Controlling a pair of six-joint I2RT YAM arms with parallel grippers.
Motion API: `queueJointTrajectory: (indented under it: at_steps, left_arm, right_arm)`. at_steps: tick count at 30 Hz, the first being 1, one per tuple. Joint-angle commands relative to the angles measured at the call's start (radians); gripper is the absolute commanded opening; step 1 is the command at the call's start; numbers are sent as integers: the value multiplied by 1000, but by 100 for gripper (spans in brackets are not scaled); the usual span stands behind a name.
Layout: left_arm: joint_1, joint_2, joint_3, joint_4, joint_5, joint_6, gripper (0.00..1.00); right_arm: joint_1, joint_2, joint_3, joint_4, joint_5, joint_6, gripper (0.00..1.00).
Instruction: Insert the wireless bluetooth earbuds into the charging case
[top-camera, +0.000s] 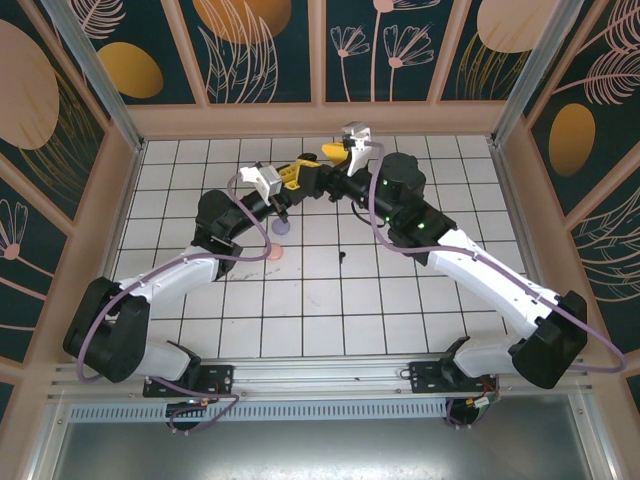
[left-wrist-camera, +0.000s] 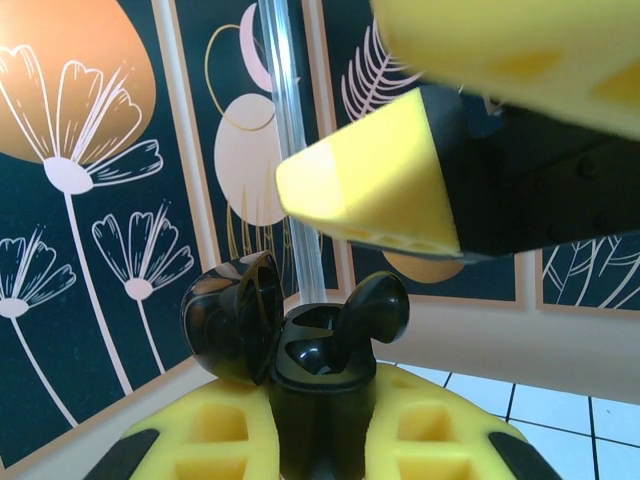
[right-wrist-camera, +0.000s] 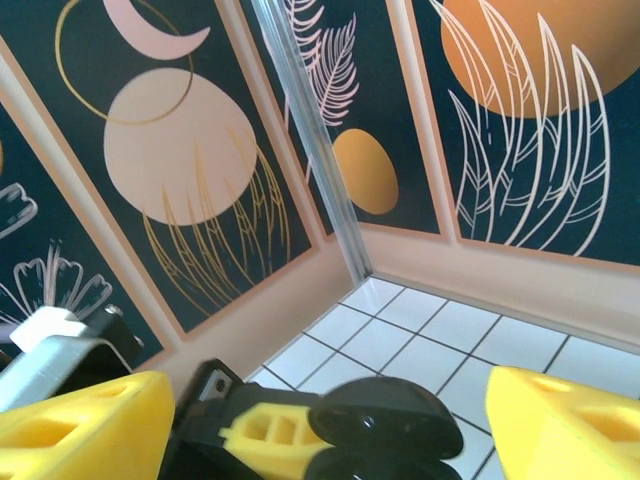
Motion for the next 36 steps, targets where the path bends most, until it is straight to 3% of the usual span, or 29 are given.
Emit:
queueJointTrajectory:
  at_steps: [1,9,12,14,22,23,36]
  left_arm:
    - [-1,12,0,50,-10,-18,0]
    - [-1,19,-18,69,-14,-24,0]
    - [-1,19,-27,68,-14,-16,0]
    - [-1,18,-31,66,-14,-11,0]
    - [0,26,-41,65,7,-9,0]
    - [-1,27,-41,63,13,-9,0]
    - [-1,30,-36,45,28,-10,0]
  right_arm:
    - [-9,0,45,0,-29,61,83]
    - [-52,-60,50,-86,-33,145,84]
    - [-76,-75,67,-194,-13,148,77]
    - [-83,-84,76,-258,9,141,67]
    - [-110,-33,198,-511,24,98,3]
    - [-110,-21,217,-536,22,96,0]
    - [-110,82,298,-687,-24,101,0]
